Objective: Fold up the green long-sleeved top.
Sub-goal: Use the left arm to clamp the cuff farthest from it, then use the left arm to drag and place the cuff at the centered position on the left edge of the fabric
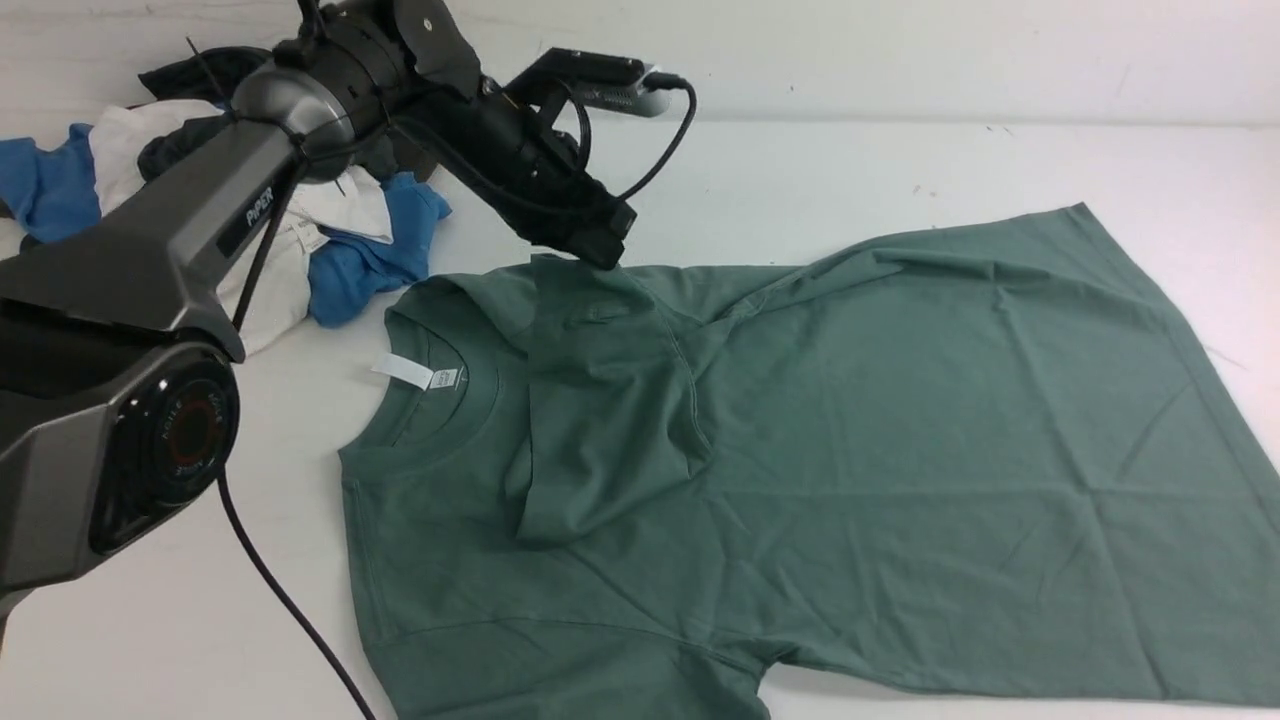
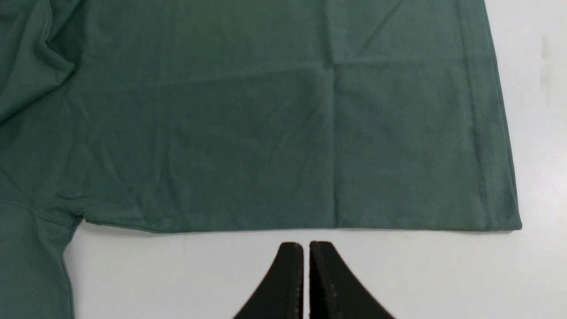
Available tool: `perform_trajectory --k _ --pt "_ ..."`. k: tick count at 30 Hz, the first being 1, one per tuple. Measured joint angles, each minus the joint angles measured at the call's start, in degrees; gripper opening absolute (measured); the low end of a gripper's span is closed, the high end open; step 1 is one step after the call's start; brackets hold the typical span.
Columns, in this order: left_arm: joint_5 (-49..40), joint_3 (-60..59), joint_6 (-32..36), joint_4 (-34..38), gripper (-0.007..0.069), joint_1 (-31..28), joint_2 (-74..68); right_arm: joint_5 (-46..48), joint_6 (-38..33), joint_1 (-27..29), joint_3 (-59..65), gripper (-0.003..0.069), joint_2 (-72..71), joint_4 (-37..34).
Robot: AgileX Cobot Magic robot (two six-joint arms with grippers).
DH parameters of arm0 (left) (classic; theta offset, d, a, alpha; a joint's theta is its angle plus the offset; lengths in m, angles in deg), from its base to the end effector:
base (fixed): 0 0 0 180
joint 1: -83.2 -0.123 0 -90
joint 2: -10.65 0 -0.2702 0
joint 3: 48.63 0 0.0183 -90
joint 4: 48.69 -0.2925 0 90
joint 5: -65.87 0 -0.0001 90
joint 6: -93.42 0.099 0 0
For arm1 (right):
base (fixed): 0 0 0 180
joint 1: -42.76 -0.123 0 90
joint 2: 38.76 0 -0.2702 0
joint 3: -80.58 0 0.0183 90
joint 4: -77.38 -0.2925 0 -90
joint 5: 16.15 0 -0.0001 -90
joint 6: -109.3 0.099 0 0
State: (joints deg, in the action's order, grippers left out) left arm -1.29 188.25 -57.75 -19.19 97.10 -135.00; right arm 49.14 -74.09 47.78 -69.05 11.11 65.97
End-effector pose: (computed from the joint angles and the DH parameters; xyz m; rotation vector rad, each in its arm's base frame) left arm 0.5281 -0.1770 0.2214 0.8246 2.4679 -0.6094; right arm 0.1676 0.0031 0.3173 0.0702 2.5204 0.2034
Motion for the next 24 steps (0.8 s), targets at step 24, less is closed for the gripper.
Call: perform_trajectory --k 24 --pt "-2.9 -41.91 -14.13 2.0 0.002 16.28 22.89 0.35 0.0 0.0 1.3 0.0013 0.0 0.0"
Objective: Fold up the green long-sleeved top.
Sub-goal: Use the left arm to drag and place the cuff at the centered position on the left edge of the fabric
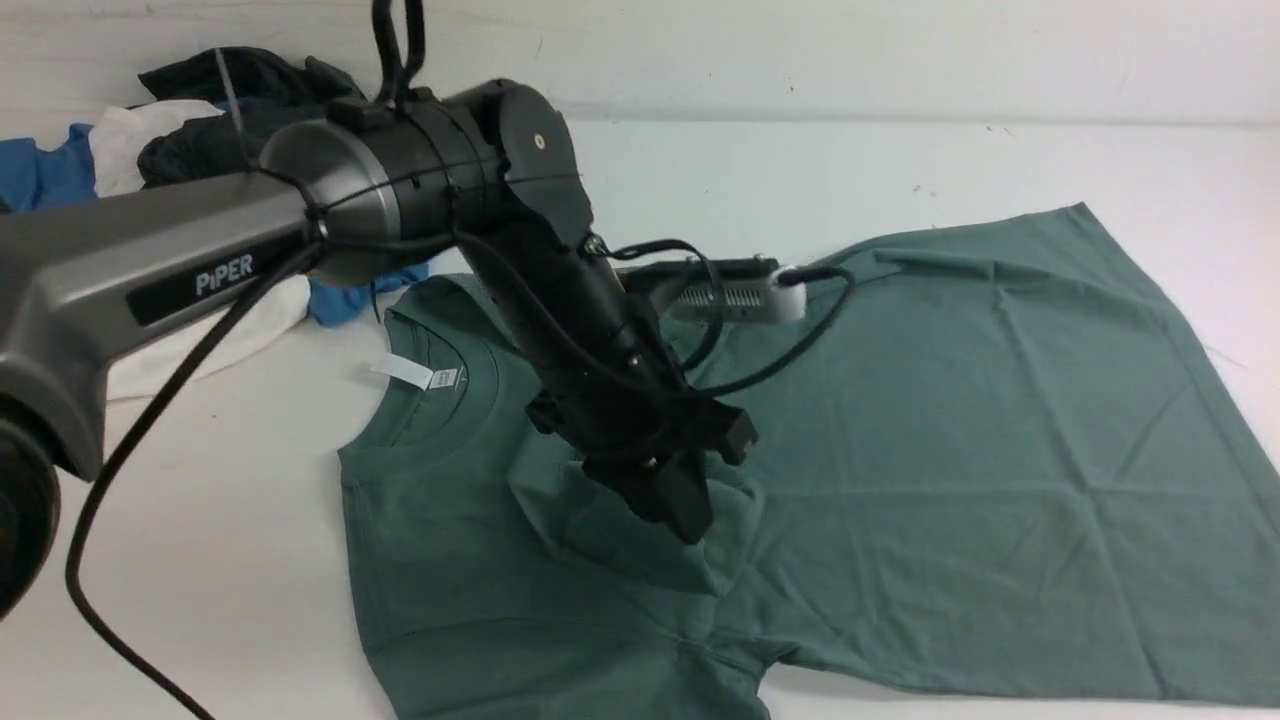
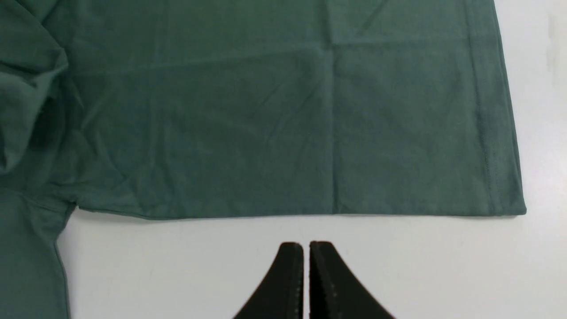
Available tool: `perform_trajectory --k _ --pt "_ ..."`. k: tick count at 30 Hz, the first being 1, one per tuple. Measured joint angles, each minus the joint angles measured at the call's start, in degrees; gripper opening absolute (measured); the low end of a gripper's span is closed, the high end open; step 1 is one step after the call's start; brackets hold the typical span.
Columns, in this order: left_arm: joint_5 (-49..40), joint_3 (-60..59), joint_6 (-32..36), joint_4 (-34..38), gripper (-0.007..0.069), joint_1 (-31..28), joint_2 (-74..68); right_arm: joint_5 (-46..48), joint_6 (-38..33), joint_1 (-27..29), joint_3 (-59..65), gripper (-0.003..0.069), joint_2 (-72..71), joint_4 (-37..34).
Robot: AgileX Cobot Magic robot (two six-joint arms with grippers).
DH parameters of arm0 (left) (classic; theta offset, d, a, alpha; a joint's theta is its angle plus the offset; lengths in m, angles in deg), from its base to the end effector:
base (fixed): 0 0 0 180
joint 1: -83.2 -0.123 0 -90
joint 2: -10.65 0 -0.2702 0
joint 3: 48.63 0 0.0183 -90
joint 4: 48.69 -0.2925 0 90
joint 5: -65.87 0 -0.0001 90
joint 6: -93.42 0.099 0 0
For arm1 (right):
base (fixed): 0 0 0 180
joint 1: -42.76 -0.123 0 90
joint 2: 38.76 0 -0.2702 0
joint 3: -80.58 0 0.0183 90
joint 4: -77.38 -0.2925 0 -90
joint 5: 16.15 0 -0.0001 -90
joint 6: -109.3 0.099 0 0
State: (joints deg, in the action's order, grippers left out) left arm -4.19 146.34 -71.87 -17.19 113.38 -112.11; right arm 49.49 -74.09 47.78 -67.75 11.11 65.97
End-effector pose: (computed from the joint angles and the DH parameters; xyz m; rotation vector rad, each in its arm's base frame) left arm 0.3543 -0.2623 0.1924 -0.8899 -2.8690 0.7988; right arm 0.1667 0.0033 0.3092 0.0730 2.5488 0.2072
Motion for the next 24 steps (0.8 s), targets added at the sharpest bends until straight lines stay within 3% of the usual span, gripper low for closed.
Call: perform_trajectory --k 7,14,19,24 --pt "0.15 -0.19 -1.62 -0.51 0.0024 6.27 -1.52 0.0 0.0 0.0 0.0 0.0013 0.0 0.0" --pt "0.7 -0.25 -7.02 -3.3 0.0097 9.68 -2.31 0.0 0.0 0.0 0.0 0.0013 0.0 0.0" --pt "0.75 -0.25 -8.08 -4.0 0.0262 10.22 -0.4 0.04 0.0 0.0 0.0 0.0013 0.0 0.0" --pt "0.75 -0.25 -8.18 -7.62 0.0362 8.84 5.23 0.04 0.22 0.0 0.0 0.0013 0.0 0.0"
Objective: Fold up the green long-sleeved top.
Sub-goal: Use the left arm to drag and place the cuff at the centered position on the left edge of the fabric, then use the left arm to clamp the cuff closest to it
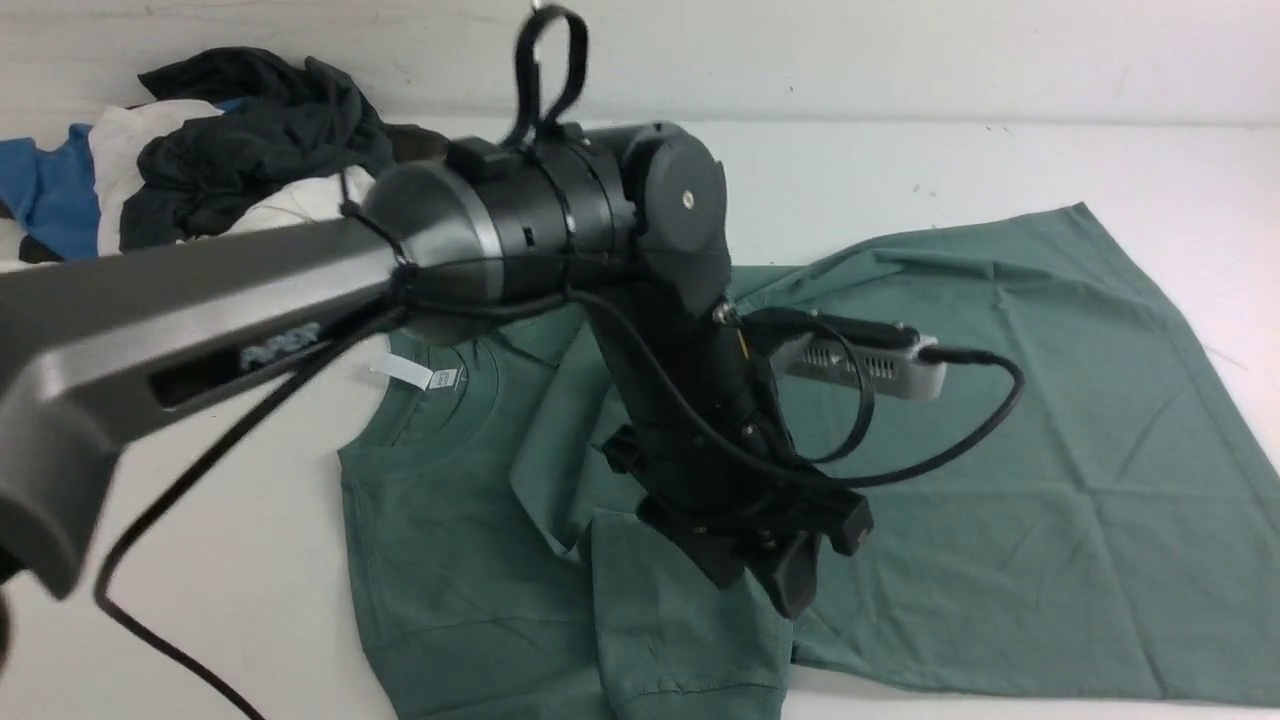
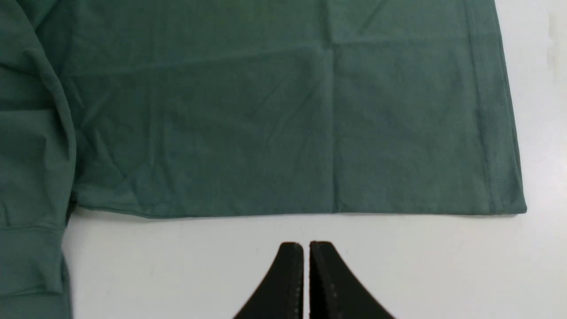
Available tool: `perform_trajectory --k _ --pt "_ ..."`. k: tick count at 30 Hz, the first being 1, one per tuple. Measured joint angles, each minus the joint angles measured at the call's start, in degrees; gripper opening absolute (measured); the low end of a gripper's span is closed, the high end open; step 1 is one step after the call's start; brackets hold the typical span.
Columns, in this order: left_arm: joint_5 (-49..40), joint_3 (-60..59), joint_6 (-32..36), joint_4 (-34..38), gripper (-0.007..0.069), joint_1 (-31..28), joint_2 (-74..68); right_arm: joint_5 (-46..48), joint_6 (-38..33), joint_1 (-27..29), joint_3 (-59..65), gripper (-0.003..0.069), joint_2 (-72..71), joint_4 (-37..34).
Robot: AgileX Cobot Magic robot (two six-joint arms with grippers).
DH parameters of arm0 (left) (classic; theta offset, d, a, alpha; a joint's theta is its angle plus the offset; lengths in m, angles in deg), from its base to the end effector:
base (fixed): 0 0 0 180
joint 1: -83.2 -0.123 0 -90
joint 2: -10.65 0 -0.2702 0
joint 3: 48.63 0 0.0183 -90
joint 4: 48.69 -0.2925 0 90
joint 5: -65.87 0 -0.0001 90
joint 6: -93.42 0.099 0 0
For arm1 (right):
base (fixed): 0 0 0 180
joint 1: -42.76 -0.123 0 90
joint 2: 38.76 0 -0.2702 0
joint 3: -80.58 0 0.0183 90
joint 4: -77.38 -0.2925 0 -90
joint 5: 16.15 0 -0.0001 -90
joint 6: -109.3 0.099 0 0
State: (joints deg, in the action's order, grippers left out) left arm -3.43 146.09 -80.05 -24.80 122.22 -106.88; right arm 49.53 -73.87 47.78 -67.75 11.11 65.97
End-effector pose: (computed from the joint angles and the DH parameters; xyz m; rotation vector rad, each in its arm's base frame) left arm 0.3100 -0.2995 0.2253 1.0083 2.8829 -0.6531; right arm 0.1667 0.0033 0.3092 0.0778 2.5495 0.2088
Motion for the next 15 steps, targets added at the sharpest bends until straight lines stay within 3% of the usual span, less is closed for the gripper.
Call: perform_trajectory --k 7,15 --pt "-0.18 -6.73 -8.98 -14.9 0.0396 -6.39 10.68 0.08 0.06 0.0 0.0 0.0013 0.0 0.0" --pt "0.1 -29.83 -15.04 -16.52 0.0396 -9.11 11.74 0.21 0.06 0.0 0.0 0.0013 0.0 0.0"
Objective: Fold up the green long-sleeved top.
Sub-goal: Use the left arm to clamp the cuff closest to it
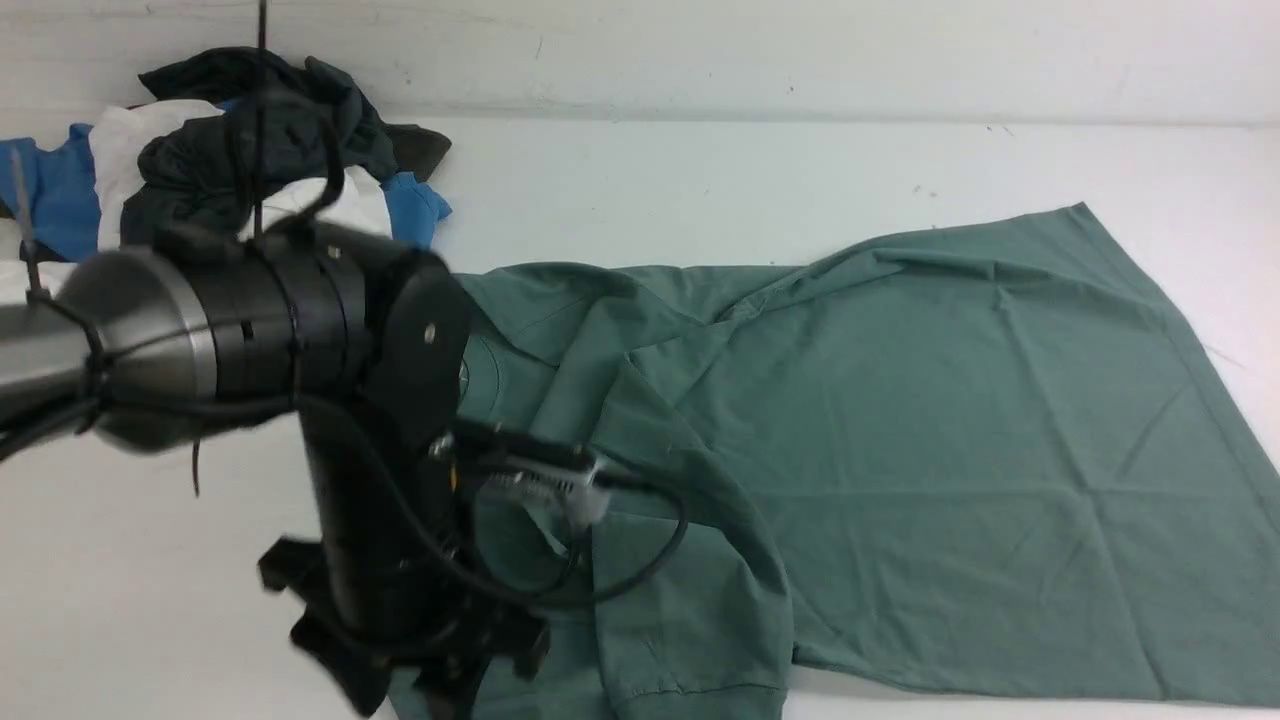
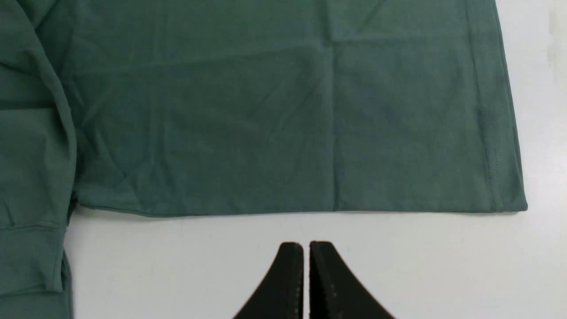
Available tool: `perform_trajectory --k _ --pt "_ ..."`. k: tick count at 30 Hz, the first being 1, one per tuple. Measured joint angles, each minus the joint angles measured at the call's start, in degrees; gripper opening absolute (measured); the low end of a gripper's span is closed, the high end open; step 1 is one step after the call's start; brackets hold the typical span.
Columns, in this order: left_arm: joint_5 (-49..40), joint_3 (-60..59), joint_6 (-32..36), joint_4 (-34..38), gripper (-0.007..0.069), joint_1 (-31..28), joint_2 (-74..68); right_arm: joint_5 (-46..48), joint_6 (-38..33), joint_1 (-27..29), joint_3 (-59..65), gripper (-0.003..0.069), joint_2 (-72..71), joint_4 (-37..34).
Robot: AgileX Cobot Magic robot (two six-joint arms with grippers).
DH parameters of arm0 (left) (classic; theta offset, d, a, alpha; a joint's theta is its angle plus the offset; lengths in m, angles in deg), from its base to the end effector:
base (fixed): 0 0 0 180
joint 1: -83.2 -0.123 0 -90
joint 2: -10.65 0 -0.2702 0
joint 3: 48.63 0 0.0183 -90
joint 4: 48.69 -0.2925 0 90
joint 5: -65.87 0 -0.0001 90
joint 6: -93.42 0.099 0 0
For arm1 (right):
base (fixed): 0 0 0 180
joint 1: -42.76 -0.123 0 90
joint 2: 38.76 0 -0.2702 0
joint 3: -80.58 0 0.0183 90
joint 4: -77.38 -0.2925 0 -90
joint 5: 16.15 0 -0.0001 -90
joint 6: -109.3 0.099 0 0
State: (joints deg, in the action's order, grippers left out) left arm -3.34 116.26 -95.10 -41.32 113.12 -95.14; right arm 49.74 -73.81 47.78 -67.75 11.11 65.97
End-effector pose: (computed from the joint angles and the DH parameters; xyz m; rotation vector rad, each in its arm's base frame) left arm 0.2687 -0.1683 0.1517 -0.4636 -2.8993 0.0758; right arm 0.1664 0.0033 0.3090 0.0788 2.5531 0.2098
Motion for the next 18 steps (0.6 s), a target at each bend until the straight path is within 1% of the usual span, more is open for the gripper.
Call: perform_trajectory --k 1,4,6,11,15,18 --pt "1.13 -4.68 -0.66 0.5 0.0396 0.0 0.0 0.0 0.0 0.0 0.0 0.0013 0.0 0.0" --pt "4.57 -7.58 -0.84 1.07 0.0396 0.0 0.0 0.0 0.0 0.0 0.0 0.0013 0.0 -0.2" --pt "8.58 -8.28 -0.84 1.41 0.0396 0.0 0.0 0.0 0.0 0.0 0.0 0.0013 0.0 -0.19" --pt "14.23 -8.34 -0.84 1.66 0.0396 0.0 0.05 0.0 0.0 0.0 0.0 0.0013 0.0 -0.19" --pt "15.42 -8.36 -0.89 1.93 0.0393 0.0 -1.75 0.0 0.0 0.0 0.0 0.0013 0.0 -0.19" --pt "14.97 -8.06 -0.96 2.49 0.0364 0.0 -3.72 0.0 0.0 0.0 0.0 0.0013 0.0 -0.19"
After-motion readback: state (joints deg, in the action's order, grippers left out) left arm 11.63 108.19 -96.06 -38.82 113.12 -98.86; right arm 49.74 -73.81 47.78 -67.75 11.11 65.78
